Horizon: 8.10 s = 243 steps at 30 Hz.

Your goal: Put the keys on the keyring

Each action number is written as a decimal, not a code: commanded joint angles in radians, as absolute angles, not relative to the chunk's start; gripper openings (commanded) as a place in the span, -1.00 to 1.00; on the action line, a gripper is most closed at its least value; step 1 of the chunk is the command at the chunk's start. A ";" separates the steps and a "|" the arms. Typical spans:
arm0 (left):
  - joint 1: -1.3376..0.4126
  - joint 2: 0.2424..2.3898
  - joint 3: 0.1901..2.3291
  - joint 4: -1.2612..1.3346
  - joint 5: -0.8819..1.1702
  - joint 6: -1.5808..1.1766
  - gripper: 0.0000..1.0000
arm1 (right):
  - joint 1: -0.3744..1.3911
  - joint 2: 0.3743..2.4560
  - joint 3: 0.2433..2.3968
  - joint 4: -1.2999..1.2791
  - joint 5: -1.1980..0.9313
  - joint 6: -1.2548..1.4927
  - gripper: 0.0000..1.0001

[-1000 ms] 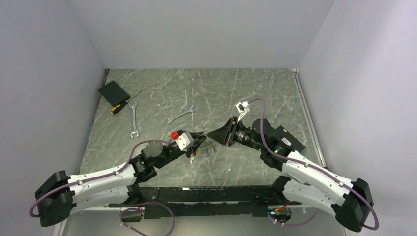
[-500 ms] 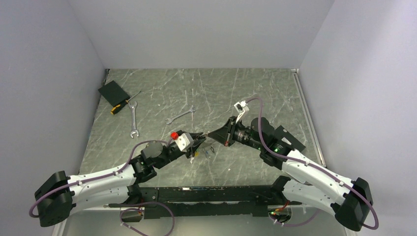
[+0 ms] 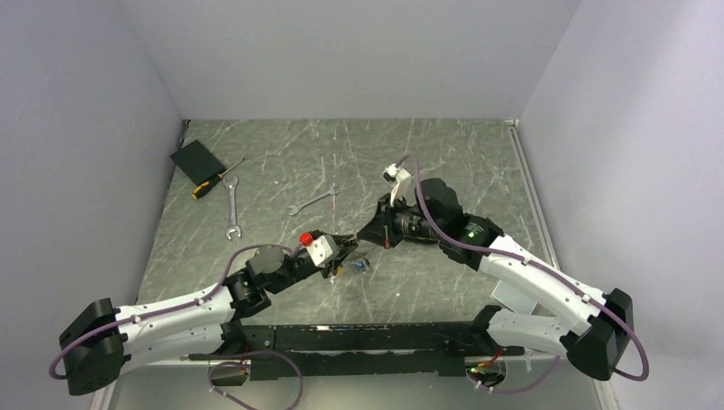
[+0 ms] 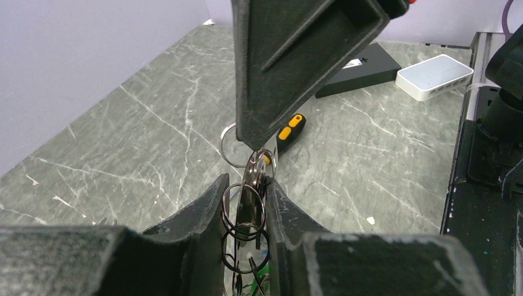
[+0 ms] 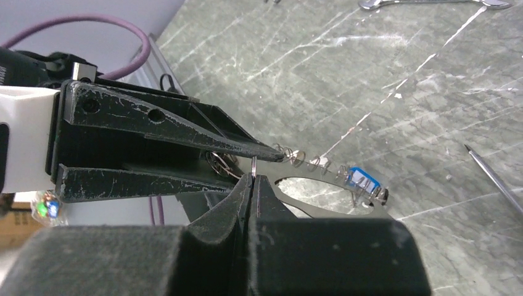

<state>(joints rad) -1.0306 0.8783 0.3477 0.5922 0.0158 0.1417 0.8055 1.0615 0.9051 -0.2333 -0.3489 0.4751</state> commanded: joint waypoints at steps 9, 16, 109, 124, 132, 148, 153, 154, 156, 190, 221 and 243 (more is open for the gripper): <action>-1.029 0.854 0.385 0.627 0.059 0.172 -1.00 | 0.802 1.137 1.074 -0.485 -0.450 0.260 -1.00; -1.029 0.881 0.389 0.633 0.071 0.170 -1.00 | 0.804 1.169 1.091 -0.539 -0.512 0.210 -1.00; -1.028 0.647 0.470 0.354 -0.030 -0.210 -1.00 | 0.871 0.777 0.614 0.073 -0.461 0.172 0.37; -1.028 0.649 0.500 0.348 0.007 -0.210 -1.00 | 0.989 0.823 0.431 0.484 -0.302 0.013 0.39; -1.028 0.660 0.491 0.386 0.030 -0.213 -1.00 | 0.991 0.888 0.457 0.505 -0.299 -0.023 0.21; -1.028 0.684 0.466 0.445 0.031 -0.222 -1.00 | 0.992 0.917 0.499 0.514 -0.266 -0.027 -0.29; -1.028 0.681 0.460 0.452 0.031 -0.222 -1.00 | 0.992 0.943 0.523 0.487 -0.274 -0.038 -0.69; -1.027 0.680 0.458 0.450 0.029 -0.220 -1.00 | 0.992 0.947 0.529 0.474 -0.276 -0.040 -0.78; -1.028 0.674 0.454 0.445 0.021 -0.211 -1.00 | 0.992 0.947 0.549 0.438 -0.278 -0.044 -0.97; -1.028 0.465 0.418 0.175 -0.245 0.072 0.25 | 0.975 1.493 1.660 -0.969 -0.266 -0.028 -1.00; -1.028 0.225 0.752 -0.602 -0.693 -0.145 0.99 | 0.859 2.033 1.802 -0.659 -0.058 0.024 -1.00; -1.028 0.210 0.752 -0.614 -0.696 -0.149 0.98 | 0.929 2.076 1.547 -0.540 -0.513 0.414 -1.00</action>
